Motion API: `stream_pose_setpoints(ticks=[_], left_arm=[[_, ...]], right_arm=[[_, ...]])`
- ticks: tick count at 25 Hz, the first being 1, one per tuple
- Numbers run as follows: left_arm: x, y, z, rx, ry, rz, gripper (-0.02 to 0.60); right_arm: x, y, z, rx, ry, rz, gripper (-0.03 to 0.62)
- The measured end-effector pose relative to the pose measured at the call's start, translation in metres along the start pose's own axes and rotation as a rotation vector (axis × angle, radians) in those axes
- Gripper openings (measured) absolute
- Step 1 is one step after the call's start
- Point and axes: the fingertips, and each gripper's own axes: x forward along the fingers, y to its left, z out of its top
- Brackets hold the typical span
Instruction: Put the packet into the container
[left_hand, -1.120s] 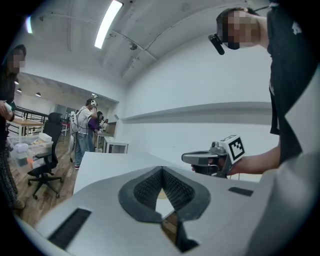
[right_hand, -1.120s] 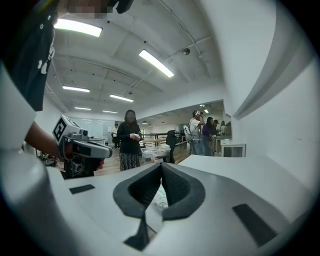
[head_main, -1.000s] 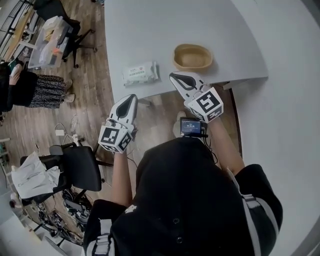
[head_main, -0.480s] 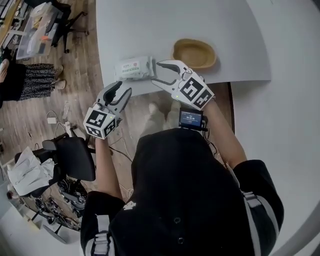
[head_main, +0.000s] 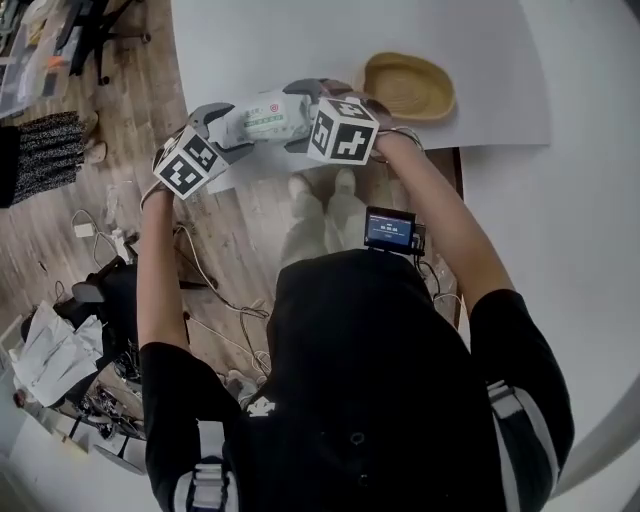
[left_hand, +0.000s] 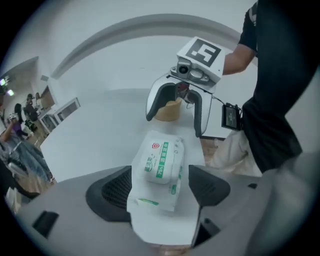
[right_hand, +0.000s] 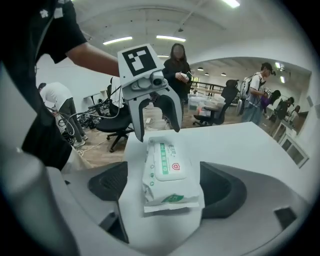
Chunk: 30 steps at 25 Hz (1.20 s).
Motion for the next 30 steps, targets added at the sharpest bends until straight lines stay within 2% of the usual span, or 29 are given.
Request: stream_pose_setpoints(ticks=[2,4,6,9,11,15,17,18,21,24,27,30], left_arm=[[0.017,0.008,-0.014,0.057,0.074,-0.053,0.345],[0.029,0.007,-0.023,0.084,0.112,-0.1,0.352],[0.034,0.007,-0.026,0.082,0.111,-0.119,0.381],[0.037,0.01,-0.03,0.071,0.113,-0.134,0.476],[0.042,0.009,-0.031,0.085,0.126,-0.155,0.506],[0.053,0.019,-0.028,0.093,0.131,-0.139,0.512],[0.059,0.026,-0.028,0.124,0.174,-0.11,0.503],[0.061,0.029,-0.028,0.144,0.199,-0.092,0.445],[0.061,0.032,-0.029,0.164,0.223,-0.057,0.394],[0.056,0.031,-0.029,0.153,0.205,-0.046,0.339],[0.052,0.029,-0.025,0.13,0.202,-0.05,0.313],[0.049,0.026,-0.017,0.122,0.2,-0.053,0.307]], right_arm=[[0.02,-0.01,-0.008,0.0,0.046,0.028,0.431],[0.034,-0.013,-0.017,0.003,0.092,0.051,0.44],[0.045,-0.014,-0.024,0.004,0.132,0.065,0.455],[0.061,-0.021,-0.034,0.004,0.176,0.073,0.481],[0.066,-0.026,-0.038,0.02,0.188,0.083,0.489],[0.08,-0.022,-0.039,0.051,0.204,0.153,0.494],[0.087,-0.02,-0.044,0.044,0.226,0.184,0.494],[0.088,-0.021,-0.045,0.039,0.235,0.189,0.492],[0.086,-0.024,-0.043,0.023,0.257,0.175,0.488],[0.082,-0.024,-0.038,0.003,0.245,0.159,0.414],[0.079,-0.026,-0.037,-0.013,0.232,0.153,0.357],[0.07,-0.022,-0.037,-0.01,0.231,0.175,0.343]])
